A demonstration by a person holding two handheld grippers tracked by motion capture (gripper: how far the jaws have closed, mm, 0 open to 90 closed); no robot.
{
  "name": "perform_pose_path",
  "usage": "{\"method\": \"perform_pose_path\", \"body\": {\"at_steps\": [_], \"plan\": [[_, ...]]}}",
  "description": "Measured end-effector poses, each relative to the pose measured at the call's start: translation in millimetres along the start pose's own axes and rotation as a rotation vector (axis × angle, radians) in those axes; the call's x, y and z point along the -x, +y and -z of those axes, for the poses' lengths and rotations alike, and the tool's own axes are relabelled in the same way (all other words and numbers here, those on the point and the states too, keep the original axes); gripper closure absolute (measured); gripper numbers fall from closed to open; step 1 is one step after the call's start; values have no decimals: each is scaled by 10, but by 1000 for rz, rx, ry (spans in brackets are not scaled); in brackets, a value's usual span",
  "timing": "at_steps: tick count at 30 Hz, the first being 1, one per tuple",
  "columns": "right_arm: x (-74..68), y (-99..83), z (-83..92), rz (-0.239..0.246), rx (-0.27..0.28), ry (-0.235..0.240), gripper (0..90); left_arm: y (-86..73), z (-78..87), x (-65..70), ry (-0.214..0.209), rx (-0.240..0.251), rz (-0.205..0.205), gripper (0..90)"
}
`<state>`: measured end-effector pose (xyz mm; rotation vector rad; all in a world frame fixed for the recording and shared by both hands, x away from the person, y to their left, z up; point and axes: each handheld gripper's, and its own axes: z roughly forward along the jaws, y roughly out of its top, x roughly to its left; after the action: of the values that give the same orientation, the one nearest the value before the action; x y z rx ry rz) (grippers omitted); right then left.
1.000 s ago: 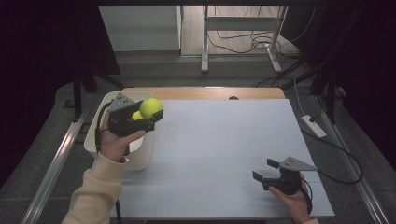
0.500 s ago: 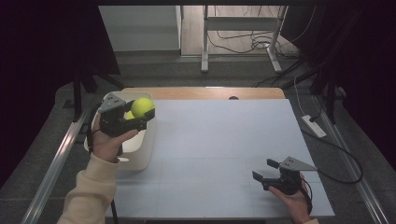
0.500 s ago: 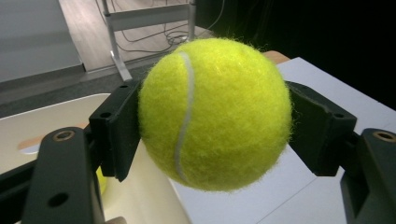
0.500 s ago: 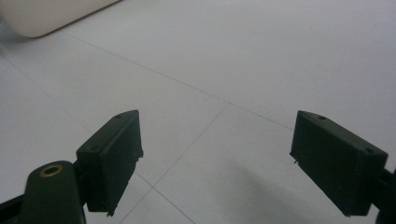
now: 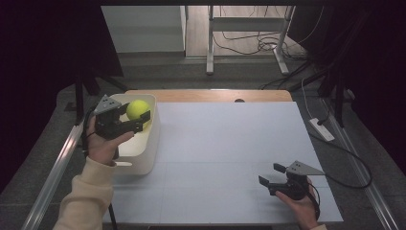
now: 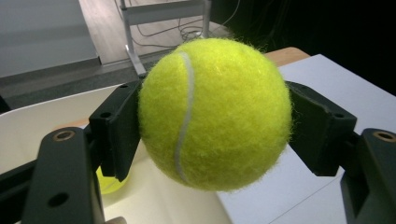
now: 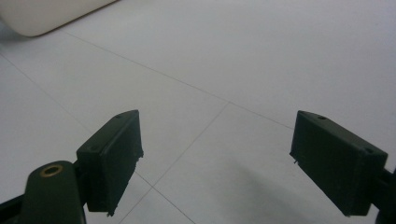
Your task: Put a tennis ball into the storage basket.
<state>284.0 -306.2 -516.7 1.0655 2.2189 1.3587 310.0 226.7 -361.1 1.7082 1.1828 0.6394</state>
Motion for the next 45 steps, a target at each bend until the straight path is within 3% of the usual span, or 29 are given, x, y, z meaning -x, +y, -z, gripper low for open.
{"method": "perform_pose_path", "body": {"at_steps": [31, 45], "plan": [[-2, 9, 4, -3, 5, 0, 165, -100, -8, -425, 113, -93, 37, 264], [4, 9, -1, -5, 1, -2, 165, -80, -115, -565, 147, -159, 55, 264]]}}
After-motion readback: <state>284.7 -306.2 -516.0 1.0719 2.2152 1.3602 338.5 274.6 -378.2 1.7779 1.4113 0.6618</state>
